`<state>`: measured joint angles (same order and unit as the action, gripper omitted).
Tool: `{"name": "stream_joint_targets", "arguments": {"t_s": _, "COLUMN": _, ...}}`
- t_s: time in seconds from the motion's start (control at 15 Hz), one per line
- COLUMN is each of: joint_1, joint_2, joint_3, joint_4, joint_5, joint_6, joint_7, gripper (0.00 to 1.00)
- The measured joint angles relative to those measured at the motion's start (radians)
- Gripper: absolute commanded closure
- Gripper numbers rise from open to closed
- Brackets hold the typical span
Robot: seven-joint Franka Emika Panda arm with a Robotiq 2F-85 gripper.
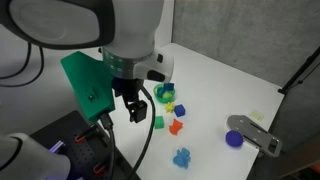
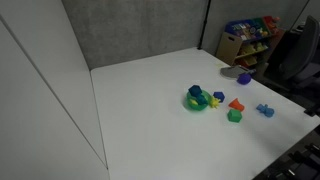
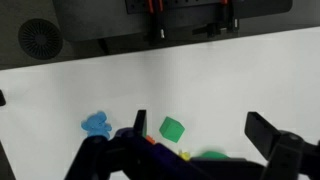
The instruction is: Remove the green toy from the green bowl
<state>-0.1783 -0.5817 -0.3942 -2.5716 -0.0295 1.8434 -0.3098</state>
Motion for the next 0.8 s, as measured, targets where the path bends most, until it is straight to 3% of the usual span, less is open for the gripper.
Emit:
{"name": "stream_joint_targets", "arguments": {"t_s": 0.47, "joint_1": -0.002, "joint_2": 0.002, "joint_3": 0.004, "joint_4": 0.0, "joint_5": 0.005, "joint_6": 0.002, "joint_7": 0.001, "gripper": 0.0}}
{"name": "stream_joint_targets", "arguments": {"t_s": 0.8, "joint_1": 0.019, "joint_2": 0.052, "joint_3": 0.044, "joint_4": 0.003, "joint_5": 0.094, "joint_6": 0.095, "joint_7": 0.001, "gripper": 0.0}}
